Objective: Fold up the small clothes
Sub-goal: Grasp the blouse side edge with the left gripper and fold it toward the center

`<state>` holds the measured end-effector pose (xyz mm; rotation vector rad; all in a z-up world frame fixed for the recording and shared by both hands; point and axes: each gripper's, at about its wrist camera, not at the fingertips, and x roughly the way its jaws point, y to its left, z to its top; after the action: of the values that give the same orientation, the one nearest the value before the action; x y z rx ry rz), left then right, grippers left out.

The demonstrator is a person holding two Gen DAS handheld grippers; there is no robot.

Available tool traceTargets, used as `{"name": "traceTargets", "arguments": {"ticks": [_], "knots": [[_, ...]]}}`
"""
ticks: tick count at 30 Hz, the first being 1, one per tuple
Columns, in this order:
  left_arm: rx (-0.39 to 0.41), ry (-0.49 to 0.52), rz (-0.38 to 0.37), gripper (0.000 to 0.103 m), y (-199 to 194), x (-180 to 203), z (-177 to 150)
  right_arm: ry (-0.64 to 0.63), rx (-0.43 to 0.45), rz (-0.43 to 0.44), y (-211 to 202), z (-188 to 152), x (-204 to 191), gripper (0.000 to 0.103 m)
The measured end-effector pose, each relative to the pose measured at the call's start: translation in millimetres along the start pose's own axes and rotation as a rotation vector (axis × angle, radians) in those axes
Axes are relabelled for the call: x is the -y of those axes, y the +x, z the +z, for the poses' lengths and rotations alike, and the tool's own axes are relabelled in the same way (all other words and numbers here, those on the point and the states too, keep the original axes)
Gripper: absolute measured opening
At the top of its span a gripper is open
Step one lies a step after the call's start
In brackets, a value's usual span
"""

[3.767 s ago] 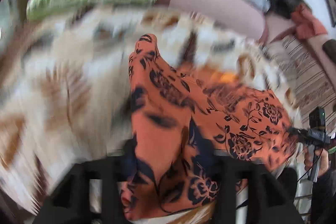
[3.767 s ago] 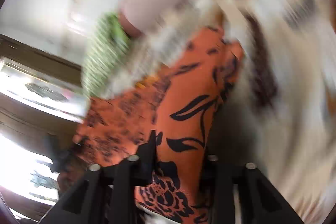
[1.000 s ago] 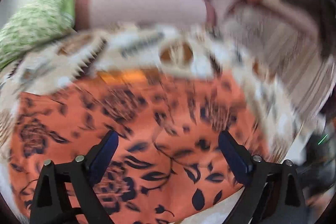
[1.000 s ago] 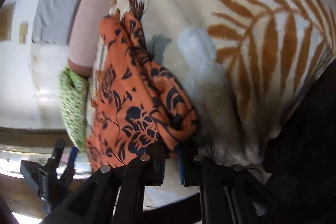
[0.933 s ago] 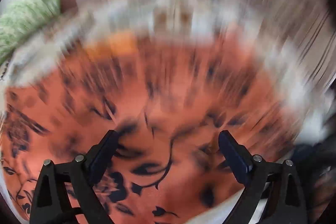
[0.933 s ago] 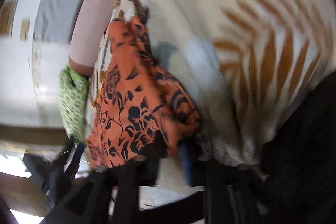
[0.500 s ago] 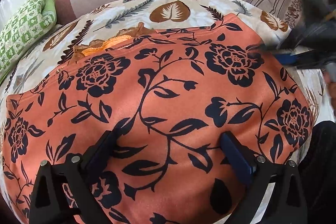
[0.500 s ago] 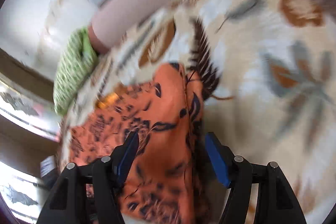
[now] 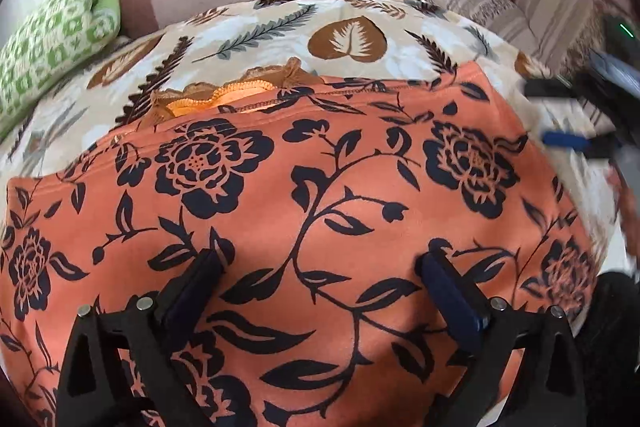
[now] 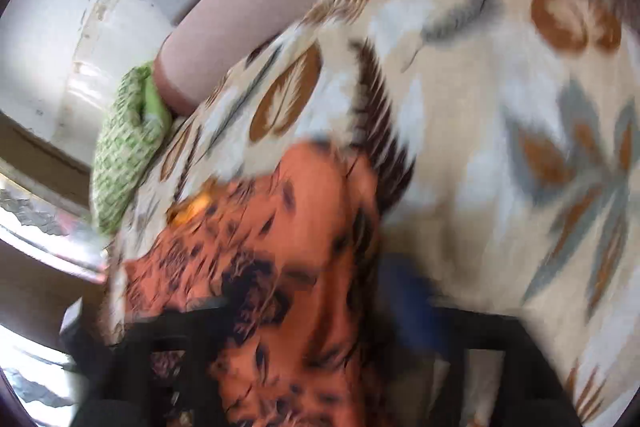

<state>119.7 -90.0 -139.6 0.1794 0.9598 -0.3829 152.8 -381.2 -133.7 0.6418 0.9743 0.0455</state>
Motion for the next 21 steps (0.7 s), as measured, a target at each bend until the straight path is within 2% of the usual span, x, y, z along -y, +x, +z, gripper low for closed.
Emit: {"name": "traceTargets", "arguments": {"ticks": [2, 3, 4, 5, 6, 8, 9, 11, 13, 14, 15, 17, 19, 20, 21], "knots": [[0.005, 0.002, 0.004, 0.101, -0.2, 0.5, -0.4, 0.015, -0.066, 0.052, 27.1, 15.0, 6.2, 0.097], [0.001, -0.006, -0.004, 0.101, 0.1, -1.2, 0.5, 0.016, -0.114, 0.084, 39.2, 19.3, 6.7, 0.08], [-0.001, -0.009, -0.011, 0.101, 0.6, -2.7, 1.5, 0.01, -0.136, 0.086, 43.9, 23.6, 8.3, 0.038], [0.0, -0.005, -0.013, 0.101, 0.6, -1.4, 0.8, 0.006, -0.156, 0.096, 47.1, 25.8, 7.3, 0.02], [0.004, 0.0, -0.016, 0.101, -0.2, -1.4, 0.1, -0.017, -0.143, 0.097, 47.2, 27.5, -4.1, 0.014], [0.017, -0.004, -0.023, 0.101, 0.4, -3.4, 0.9, -0.102, -0.043, 0.074, 25.7, 32.3, -24.8, 0.012], [0.03, -0.013, -0.024, 0.101, 1.0, -3.9, 0.8, -0.101, -0.024, 0.055, 25.5, 35.1, -24.5, 0.012], [0.018, -0.008, -0.015, 0.102, 1.6, -1.0, 3.1, -0.076, -0.09, -0.069, 57.9, 34.8, -6.4, 0.012], [-0.001, -0.013, -0.04, 0.102, -8.7, -4.5, 7.2, -0.012, -0.06, -0.026, 58.1, 29.3, 7.3, 0.019], [0.019, -0.034, -0.051, 0.102, -16.2, -9.7, 7.4, 0.039, -0.046, 0.02, 46.9, 27.6, 10.3, 0.023], [0.063, -0.078, -0.054, 0.102, -30.1, -19.3, 6.8, 0.05, -0.046, 0.025, 35.4, 26.5, 10.0, 0.032], [0.107, -0.138, -0.057, 0.102, -50.8, -37.6, 2.2, 0.029, 0.004, -0.02, 5.4, 23.0, 6.6, 0.036], [0.134, -0.227, -0.045, 0.102, -70.3, -62.5, -10.2, 0.015, 0.052, 0.031, -21.6, 18.1, -3.2, 0.038], [0.137, -0.265, -0.048, 0.102, -77.6, -73.7, -17.4, -0.013, 0.051, 0.088, -39.0, 9.5, -15.8, 0.038], [0.138, -0.311, -0.053, 0.102, -85.6, -87.4, -26.9, -0.031, 0.035, 0.124, -44.2, 4.3, -20.8, 0.043]]}}
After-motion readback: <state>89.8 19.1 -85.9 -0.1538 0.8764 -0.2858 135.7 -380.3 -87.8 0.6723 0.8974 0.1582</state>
